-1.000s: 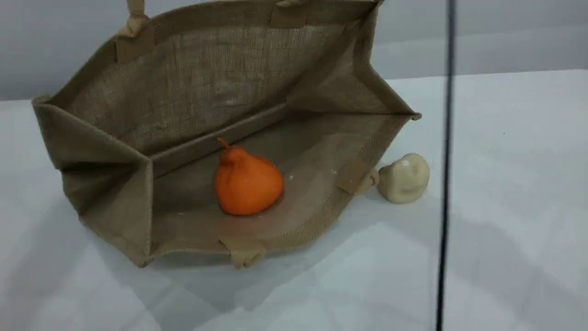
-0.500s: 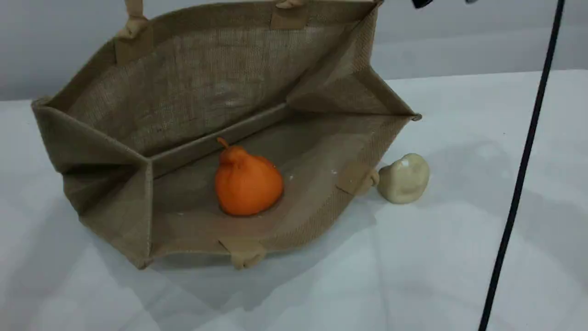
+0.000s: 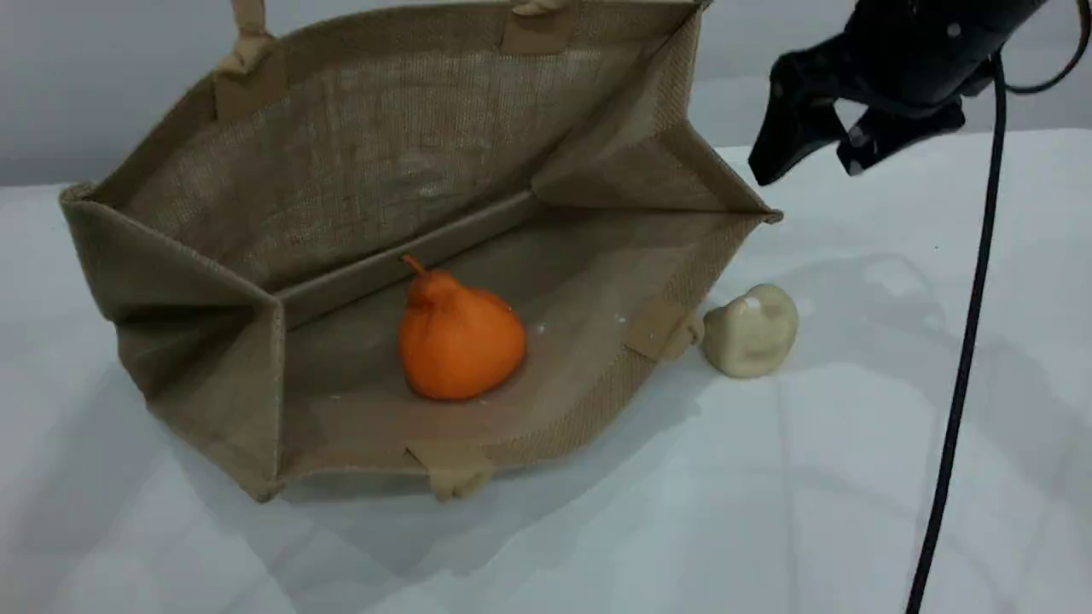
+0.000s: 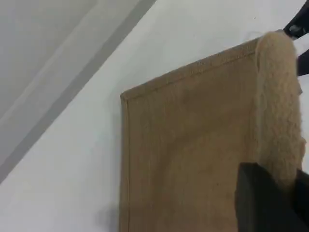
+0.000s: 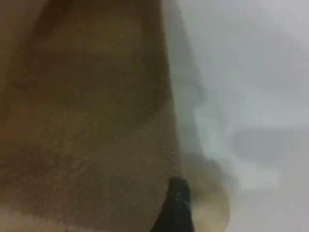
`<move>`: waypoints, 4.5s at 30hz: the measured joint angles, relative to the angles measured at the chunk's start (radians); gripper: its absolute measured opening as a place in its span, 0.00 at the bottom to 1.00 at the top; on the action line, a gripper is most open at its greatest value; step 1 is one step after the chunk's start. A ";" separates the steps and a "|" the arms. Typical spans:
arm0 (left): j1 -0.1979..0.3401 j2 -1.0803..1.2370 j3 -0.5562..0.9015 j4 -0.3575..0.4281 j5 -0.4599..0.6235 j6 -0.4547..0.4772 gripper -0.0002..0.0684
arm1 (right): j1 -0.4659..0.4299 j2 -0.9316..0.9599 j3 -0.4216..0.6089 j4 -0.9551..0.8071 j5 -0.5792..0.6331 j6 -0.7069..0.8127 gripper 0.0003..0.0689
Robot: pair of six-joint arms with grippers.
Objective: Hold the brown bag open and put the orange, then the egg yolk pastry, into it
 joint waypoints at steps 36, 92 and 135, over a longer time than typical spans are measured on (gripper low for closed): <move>0.081 0.000 0.000 -0.002 0.000 0.001 0.14 | 0.017 0.145 0.000 0.101 0.036 -0.008 0.84; 0.080 0.000 0.000 -0.005 0.000 0.000 0.14 | 0.018 -0.031 0.000 -0.138 0.144 0.114 0.03; 0.080 0.000 0.000 -0.008 0.000 0.001 0.14 | 0.589 -0.140 0.266 0.073 -0.556 0.123 0.03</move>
